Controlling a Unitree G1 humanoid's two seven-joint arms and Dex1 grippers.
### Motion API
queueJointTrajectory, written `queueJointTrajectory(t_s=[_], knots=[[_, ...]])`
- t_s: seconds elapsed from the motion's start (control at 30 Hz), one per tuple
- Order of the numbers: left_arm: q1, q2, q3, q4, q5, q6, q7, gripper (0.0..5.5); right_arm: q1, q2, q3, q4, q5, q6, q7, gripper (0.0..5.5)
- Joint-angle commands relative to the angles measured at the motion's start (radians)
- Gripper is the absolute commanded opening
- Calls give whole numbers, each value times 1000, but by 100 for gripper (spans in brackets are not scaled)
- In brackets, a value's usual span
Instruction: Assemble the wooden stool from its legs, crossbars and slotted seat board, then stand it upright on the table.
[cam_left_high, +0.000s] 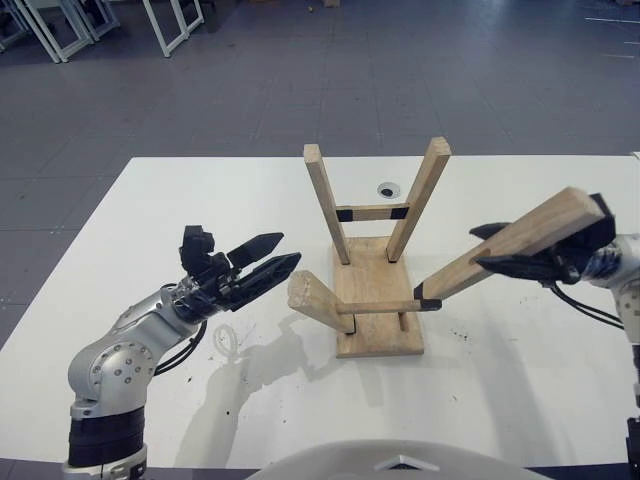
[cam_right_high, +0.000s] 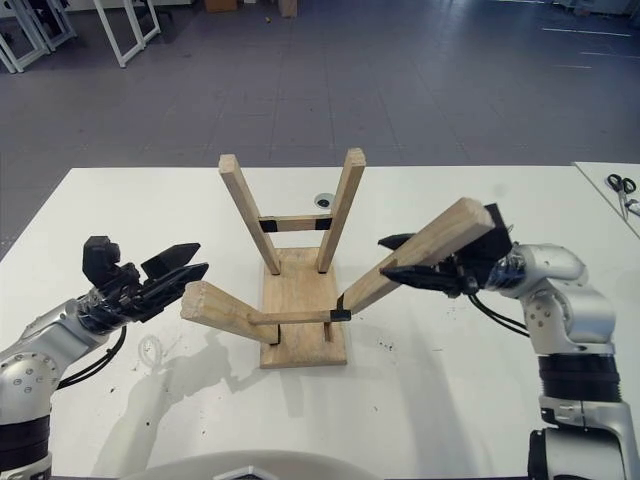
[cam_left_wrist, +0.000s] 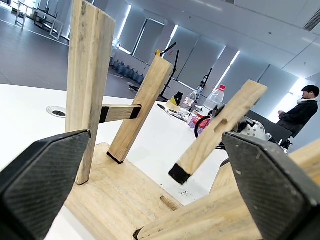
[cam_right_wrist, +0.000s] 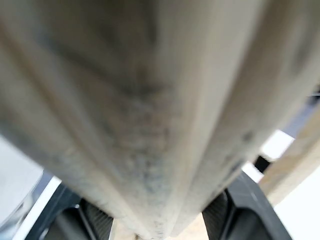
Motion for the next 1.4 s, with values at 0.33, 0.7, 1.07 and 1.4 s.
queueJointTrajectory(t_s=[0.33, 0.7, 1.07, 1.4], knots=[[-5, 6, -21, -6, 31, -4, -2, 487, 58, 87, 64, -9, -125, -155, 32, 203], [10, 5, -30, -26, 85, -4, 38, 487, 176, 88, 123, -182, -240, -241, -83, 203], [13, -3, 11, 4, 115, -41, 86, 487, 132, 129, 185, -190, -304, -154, -327, 203], [-20, -51, 127, 66, 327, -152, 405, 487, 102, 197, 272, -121, -439, -186, -520, 203]])
